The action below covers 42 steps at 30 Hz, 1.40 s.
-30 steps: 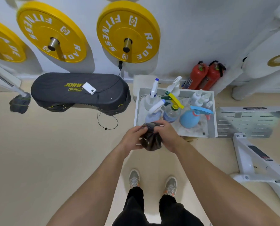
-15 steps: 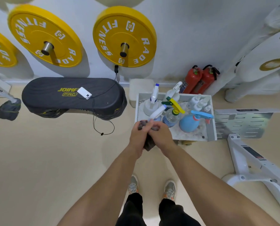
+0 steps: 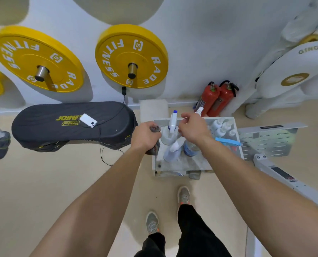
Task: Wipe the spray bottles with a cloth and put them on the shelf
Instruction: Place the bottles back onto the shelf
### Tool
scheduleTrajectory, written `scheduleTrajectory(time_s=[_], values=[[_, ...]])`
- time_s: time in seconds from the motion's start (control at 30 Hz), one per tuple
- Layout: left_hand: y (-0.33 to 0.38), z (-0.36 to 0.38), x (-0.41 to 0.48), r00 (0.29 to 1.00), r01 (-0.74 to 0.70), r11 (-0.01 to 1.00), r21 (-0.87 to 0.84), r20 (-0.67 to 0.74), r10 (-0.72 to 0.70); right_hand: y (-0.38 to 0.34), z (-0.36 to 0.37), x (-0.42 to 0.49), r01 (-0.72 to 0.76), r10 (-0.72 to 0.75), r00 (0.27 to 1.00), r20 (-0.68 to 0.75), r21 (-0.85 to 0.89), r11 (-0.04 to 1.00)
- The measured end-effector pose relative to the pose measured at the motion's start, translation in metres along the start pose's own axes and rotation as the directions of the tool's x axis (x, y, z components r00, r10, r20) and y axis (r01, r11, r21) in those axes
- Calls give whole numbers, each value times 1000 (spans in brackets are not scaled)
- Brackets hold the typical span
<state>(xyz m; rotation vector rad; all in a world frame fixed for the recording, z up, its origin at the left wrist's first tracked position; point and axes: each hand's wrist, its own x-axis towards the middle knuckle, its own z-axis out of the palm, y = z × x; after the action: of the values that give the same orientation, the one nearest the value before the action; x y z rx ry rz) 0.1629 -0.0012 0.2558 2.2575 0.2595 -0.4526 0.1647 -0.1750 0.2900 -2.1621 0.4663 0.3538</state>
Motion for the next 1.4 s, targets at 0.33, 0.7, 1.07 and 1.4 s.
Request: scheduleTrajectory(time_s=[0.33,0.7,1.07,1.4], values=[[18,-6,60,988,-148,981,129,72,140,-15,33,57,122,-94,992,80,-525,842],[-8,12,59,962,-272,957,104,66,266,-25,10,81,503,-299,864,406,-720,478],[-7,24,42,928,-239,896,373,-183,324,-23,14,77,528,-331,849,412,-688,498],[-4,18,36,971,-183,927,329,-89,223,7,16,6,294,-342,936,-84,-348,890]])
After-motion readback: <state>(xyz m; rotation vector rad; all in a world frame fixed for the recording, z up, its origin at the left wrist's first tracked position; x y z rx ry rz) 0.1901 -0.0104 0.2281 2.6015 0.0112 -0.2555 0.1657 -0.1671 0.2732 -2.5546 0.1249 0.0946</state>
